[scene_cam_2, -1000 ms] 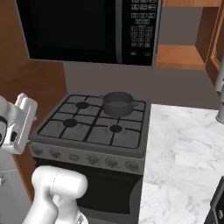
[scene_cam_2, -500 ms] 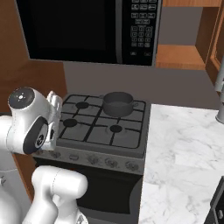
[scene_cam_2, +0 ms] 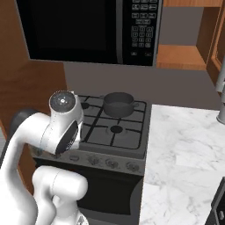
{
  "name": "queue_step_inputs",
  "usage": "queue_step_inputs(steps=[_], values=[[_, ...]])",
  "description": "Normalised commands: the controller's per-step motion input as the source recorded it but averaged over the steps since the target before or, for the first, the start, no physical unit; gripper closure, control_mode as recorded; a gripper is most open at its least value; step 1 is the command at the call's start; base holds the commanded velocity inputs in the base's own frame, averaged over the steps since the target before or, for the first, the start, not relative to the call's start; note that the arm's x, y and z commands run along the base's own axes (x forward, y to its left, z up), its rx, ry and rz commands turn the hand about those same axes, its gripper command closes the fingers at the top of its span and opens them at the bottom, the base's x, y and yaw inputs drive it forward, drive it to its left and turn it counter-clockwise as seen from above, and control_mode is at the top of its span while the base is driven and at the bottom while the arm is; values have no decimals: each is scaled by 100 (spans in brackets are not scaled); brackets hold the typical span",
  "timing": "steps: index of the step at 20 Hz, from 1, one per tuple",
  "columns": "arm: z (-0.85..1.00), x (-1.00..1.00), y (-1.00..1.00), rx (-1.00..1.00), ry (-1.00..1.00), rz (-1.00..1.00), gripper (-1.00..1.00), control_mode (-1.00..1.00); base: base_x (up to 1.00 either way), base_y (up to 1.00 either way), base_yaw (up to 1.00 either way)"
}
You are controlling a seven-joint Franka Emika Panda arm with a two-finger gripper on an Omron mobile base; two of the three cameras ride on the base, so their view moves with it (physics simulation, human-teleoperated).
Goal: Move the pot and pan from the stove into the sink.
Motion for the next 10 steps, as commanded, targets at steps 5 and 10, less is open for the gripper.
queue_step_inputs(steps=[5,10], values=[[-14,1,0,0,-7,0,-100,-100,0,0,0],[-56,18,3,-5,-20,3,-100,-100,0,0,0]])
